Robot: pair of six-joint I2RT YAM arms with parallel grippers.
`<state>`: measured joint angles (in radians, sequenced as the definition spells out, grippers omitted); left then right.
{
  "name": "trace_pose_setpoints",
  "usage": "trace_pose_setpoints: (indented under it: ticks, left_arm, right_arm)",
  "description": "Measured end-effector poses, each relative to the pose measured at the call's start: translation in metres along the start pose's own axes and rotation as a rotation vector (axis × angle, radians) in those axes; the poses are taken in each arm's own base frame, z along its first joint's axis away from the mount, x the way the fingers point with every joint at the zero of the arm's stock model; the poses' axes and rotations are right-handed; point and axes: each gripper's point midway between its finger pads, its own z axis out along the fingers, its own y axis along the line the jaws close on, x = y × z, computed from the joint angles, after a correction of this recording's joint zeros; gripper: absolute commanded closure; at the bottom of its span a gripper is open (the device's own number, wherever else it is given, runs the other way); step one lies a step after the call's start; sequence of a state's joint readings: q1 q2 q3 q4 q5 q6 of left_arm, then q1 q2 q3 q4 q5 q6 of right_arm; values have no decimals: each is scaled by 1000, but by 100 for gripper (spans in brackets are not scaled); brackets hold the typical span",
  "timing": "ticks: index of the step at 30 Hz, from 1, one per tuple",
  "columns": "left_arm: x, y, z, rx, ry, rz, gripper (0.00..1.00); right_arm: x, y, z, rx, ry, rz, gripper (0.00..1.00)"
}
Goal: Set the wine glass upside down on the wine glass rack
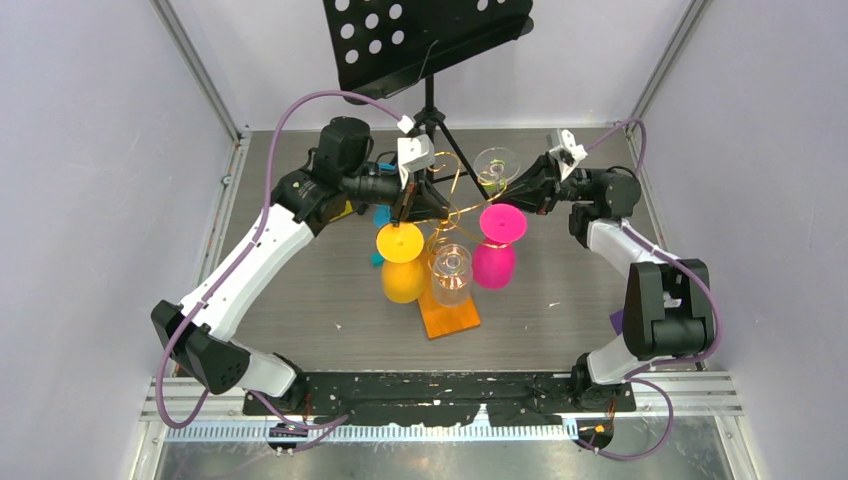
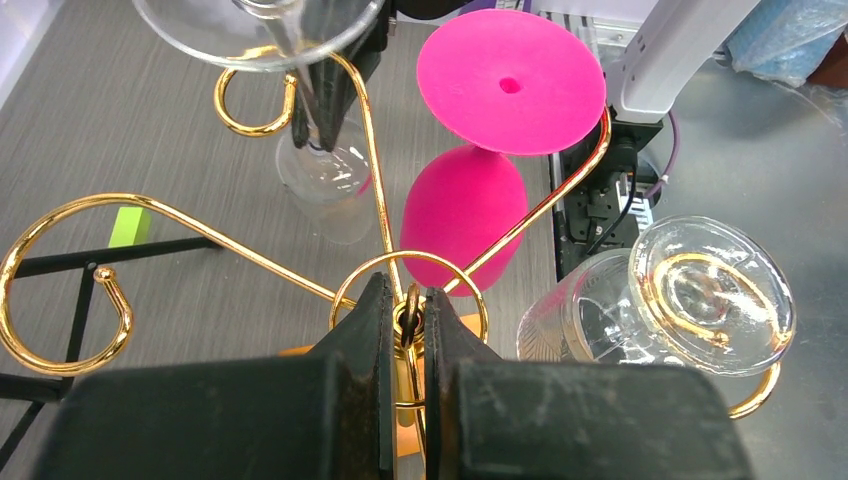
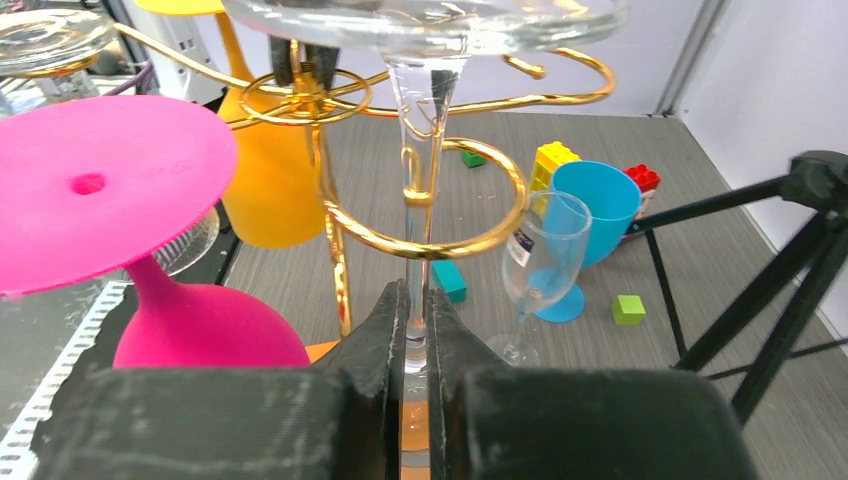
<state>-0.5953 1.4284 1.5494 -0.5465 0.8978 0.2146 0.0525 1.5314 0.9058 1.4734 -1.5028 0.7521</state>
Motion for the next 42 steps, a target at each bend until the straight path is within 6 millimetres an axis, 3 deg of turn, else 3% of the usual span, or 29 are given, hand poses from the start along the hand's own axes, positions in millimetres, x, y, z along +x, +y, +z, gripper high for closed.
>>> trace_pose_setpoints:
  ticks: [12, 27, 34, 42]
  left_arm:
    - [0, -1, 0, 2, 0, 2, 100]
    - [0, 0, 0, 1, 1, 1, 100]
    - [0, 0, 0, 1, 0, 2, 100]
    - [0, 0, 0, 2, 1, 2, 100]
  right_arm:
    - [-5, -11, -5, 58, -34, 10, 95]
    - [24, -13, 13, -39, 4, 120, 94]
    - [26, -13, 13, -42, 7, 120, 79]
    - [43, -18, 13, -32, 5, 170, 69]
